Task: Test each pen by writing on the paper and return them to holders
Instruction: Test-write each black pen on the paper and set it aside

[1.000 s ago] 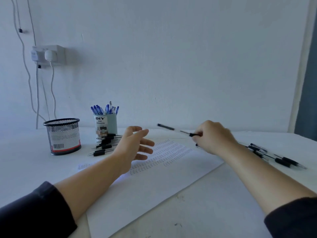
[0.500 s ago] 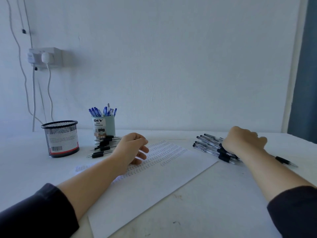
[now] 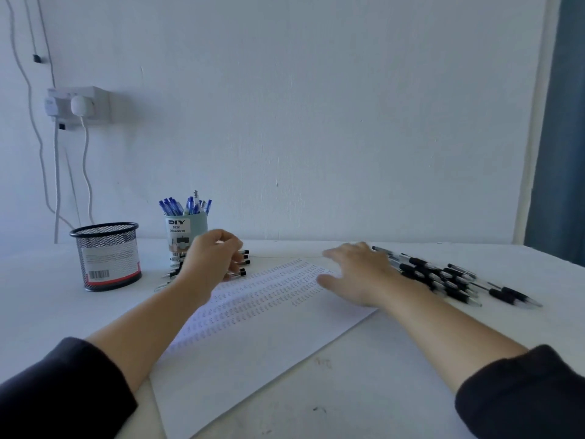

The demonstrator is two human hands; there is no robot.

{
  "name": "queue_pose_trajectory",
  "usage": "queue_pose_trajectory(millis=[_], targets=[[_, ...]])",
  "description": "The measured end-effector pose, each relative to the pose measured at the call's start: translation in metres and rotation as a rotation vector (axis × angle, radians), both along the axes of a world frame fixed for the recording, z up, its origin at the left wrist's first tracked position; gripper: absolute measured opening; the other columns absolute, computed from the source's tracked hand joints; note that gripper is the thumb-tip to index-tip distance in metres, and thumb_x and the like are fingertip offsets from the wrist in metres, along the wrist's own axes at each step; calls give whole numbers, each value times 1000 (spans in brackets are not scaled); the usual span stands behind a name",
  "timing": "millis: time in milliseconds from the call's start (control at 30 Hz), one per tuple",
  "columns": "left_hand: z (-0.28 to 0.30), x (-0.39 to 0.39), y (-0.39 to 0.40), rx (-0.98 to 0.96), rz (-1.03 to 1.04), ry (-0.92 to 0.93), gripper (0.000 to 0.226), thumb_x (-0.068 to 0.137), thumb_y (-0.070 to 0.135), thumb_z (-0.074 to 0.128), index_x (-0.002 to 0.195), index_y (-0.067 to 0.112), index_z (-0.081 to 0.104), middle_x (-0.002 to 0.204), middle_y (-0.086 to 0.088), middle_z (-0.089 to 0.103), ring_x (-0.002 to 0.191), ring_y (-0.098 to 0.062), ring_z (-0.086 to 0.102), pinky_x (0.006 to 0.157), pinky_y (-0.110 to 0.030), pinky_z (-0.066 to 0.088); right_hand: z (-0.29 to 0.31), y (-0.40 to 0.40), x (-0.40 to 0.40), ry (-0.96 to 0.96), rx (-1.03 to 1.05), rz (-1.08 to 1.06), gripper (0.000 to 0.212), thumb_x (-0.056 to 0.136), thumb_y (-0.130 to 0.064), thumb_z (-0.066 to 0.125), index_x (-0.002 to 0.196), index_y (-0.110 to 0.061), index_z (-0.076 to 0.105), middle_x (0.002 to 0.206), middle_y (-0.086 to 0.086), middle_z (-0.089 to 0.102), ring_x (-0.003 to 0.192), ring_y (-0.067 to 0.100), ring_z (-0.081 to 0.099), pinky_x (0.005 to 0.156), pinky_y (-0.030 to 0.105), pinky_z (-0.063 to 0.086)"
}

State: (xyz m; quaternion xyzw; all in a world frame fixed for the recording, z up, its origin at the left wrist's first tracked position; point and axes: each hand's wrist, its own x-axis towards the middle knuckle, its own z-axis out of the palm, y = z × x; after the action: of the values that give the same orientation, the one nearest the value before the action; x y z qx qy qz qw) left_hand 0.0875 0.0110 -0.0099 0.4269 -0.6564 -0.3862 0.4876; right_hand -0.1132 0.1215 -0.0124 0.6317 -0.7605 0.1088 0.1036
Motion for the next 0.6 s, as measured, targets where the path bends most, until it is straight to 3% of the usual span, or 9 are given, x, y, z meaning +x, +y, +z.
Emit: queue_pose_trajectory(millis=[100, 200, 333, 500, 600], targets=[[5, 19, -22, -178, 231, -116, 21, 89, 1, 53, 74, 14, 58, 79, -11, 63, 67, -25, 53, 67, -39, 49, -8, -5, 19, 0, 133, 140, 60, 94, -52, 42, 147, -28, 28, 153, -2, 30, 142, 19, 18, 112, 42, 20], [3, 42, -37, -218, 397, -239, 26, 88, -3, 49, 75, 15, 62, 89, -11, 65, 73, -28, 55, 68, -35, 49, -10, -5, 25, -51, 202, 150, 57, 94, -53, 41, 145, -29, 33, 152, -3, 32, 142, 19, 19, 114, 41, 18], [-7, 49, -48, -214, 315, -529, 24, 87, -2, 51, 89, 10, 72, 95, -6, 62, 90, -30, 60, 78, -33, 52, -10, -2, 23, -111, 231, 143, 52, 95, -54, 39, 139, -26, 43, 147, -2, 39, 138, 22, 28, 113, 44, 23], [-12, 36, -45, -293, 145, -838, 25, 84, 4, 57, 64, 19, 60, 75, 2, 62, 82, -20, 57, 79, -34, 51, -10, -5, 23, -127, 237, 150, 53, 95, -53, 40, 138, -23, 44, 147, -1, 40, 136, 23, 31, 112, 43, 25], [-15, 37, -44, -307, 135, -951, 22, 85, 8, 55, 69, 22, 57, 82, 2, 61, 90, -22, 54, 89, -41, 50, -11, -6, 21, -141, 242, 155, 55, 94, -54, 41, 141, -26, 41, 149, -4, 37, 138, 21, 30, 113, 42, 24]])
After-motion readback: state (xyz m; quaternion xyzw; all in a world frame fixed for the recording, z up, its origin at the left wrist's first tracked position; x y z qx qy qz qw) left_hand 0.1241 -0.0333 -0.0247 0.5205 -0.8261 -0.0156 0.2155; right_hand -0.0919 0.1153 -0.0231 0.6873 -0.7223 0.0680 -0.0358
